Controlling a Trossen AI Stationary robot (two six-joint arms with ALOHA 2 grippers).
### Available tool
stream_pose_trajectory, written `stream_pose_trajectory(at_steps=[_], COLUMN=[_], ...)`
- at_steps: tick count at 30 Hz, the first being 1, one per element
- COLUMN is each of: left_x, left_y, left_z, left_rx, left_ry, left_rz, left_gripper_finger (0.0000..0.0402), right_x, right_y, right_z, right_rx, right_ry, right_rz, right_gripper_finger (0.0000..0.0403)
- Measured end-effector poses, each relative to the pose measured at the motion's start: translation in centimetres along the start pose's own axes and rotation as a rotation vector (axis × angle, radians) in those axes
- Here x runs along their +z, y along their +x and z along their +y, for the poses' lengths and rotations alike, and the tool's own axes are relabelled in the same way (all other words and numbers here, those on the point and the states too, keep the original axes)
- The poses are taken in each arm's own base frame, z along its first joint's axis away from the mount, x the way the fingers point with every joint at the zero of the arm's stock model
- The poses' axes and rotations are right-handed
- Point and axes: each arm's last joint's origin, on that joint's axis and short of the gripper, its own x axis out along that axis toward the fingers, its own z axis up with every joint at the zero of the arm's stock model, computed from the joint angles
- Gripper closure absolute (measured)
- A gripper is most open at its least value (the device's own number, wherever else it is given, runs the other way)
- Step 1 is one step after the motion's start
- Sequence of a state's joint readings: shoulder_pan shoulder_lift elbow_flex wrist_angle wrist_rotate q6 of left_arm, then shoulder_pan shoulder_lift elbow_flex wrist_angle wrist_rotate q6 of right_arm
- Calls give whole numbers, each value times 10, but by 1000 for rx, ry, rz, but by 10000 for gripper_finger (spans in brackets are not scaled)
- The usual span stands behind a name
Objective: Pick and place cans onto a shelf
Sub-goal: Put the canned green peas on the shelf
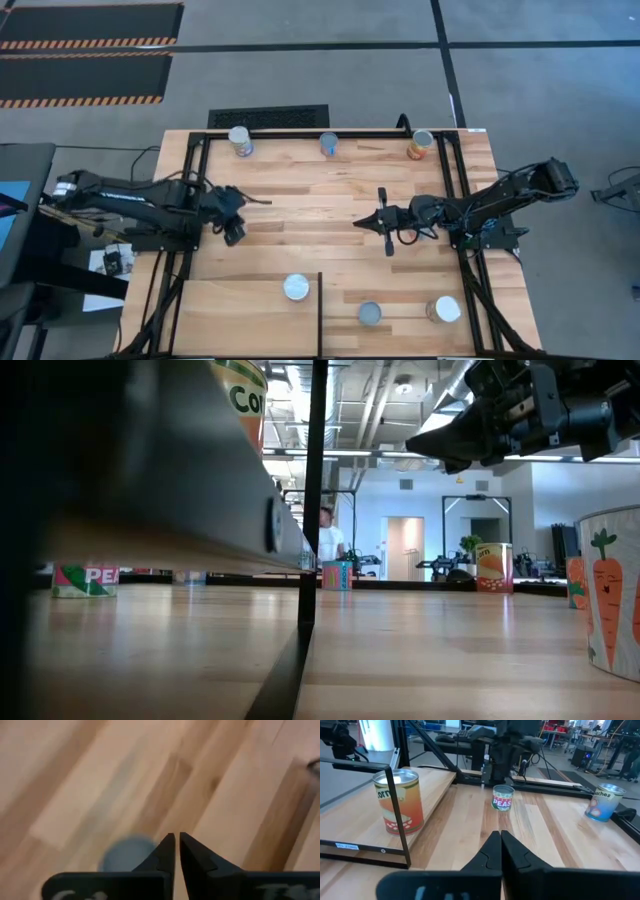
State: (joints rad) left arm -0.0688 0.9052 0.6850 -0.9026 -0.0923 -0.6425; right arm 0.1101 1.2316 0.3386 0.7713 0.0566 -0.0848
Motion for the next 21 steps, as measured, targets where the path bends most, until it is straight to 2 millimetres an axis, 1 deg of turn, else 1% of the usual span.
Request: stream_pose_trajectory(at_steps=[3, 6, 13, 16, 21], left_x=[-4, -8, -11, -12, -15], left_y=[5, 12, 22, 27, 37], left_z=[-9, -15, -22, -24, -31], left_rx=[58, 97, 256, 266, 267], left_ry=[7, 17, 93, 118, 182], left_rz=[102, 159, 99, 127, 184], left_gripper_finger=[354, 325, 265, 252, 248], right_x=[-1, -1, -1, -1, -1], right_y=[0, 0, 0, 0, 0], right_z=[0, 0, 0, 0, 0], right_rx=[1, 1, 1, 1, 1], right_ry=[-4, -4, -5, -6, -6], right_rz=[11, 10, 10, 11, 13], right_gripper_finger=[395, 395, 395, 395, 395])
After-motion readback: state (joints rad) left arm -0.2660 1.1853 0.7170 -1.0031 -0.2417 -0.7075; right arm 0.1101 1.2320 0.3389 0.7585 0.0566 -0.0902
